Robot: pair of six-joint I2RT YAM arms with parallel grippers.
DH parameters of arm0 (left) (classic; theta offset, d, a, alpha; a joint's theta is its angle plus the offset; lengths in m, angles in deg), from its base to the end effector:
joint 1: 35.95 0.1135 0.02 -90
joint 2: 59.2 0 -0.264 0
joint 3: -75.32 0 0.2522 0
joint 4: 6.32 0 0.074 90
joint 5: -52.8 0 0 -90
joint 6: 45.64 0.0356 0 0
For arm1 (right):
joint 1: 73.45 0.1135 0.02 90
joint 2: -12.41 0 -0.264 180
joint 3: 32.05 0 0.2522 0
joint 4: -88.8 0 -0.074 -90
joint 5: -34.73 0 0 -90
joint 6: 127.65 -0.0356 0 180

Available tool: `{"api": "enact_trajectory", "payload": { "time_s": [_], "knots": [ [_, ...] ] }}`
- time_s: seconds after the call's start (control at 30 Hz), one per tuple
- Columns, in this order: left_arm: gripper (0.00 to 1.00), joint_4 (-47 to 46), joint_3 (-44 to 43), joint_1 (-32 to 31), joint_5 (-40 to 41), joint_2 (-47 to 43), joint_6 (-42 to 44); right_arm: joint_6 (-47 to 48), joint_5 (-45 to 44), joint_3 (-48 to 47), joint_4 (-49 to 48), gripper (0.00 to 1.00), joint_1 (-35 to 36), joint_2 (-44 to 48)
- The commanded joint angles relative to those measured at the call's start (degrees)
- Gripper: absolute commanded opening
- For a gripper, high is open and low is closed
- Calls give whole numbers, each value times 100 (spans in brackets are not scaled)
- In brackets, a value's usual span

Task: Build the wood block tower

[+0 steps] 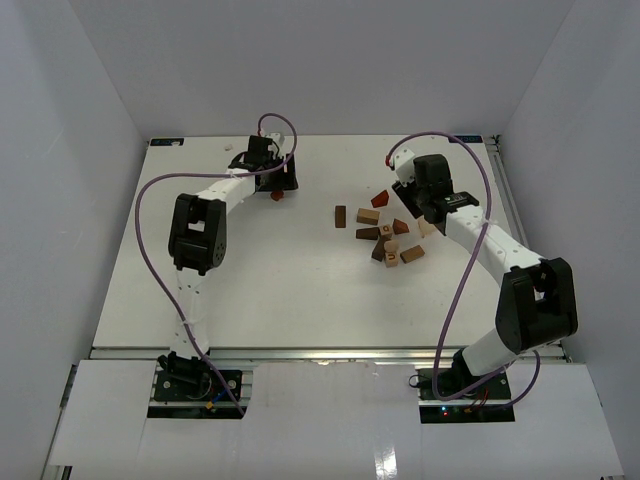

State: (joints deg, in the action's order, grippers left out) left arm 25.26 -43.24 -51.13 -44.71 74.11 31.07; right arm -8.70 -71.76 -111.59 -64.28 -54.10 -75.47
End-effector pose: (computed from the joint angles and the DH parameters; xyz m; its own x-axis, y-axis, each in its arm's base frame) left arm 0.5011 -0.1408 0.1623 -0.7591 -0.0302 -0.6503 0.1769 0.9517 -0.2507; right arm 0.3318 0.1058 0.2783 -0.4287 -0.6425 -0.6352 -0.3503 0.7663 -0.5386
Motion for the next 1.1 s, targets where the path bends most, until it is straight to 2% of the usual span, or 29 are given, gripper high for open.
{"api": "enact_trajectory", "payload": {
  "time_s": [0.0, 0.2, 0.47, 0.67, 1.07],
  "knots": [
    [82, 398, 386, -12, 257, -374, 19, -233, 232, -83, -342, 8, -155, 51],
    [83, 406, 527, -3, 255, -552, -104, -763, 1641, -90, -132, 8, -719, 195],
    [84, 431, 651, -3, -23, -706, -330, -1392, 3908, 236, -164, 8, -2164, 397],
    [84, 390, 833, -3, -218, -811, -424, -1563, 4991, 250, -191, 8, -3104, 20],
    [87, 205, 1155, -3, -678, -1295, -648, -1638, 6604, 58, -279, 8, -4189, -960]
  ]
}}
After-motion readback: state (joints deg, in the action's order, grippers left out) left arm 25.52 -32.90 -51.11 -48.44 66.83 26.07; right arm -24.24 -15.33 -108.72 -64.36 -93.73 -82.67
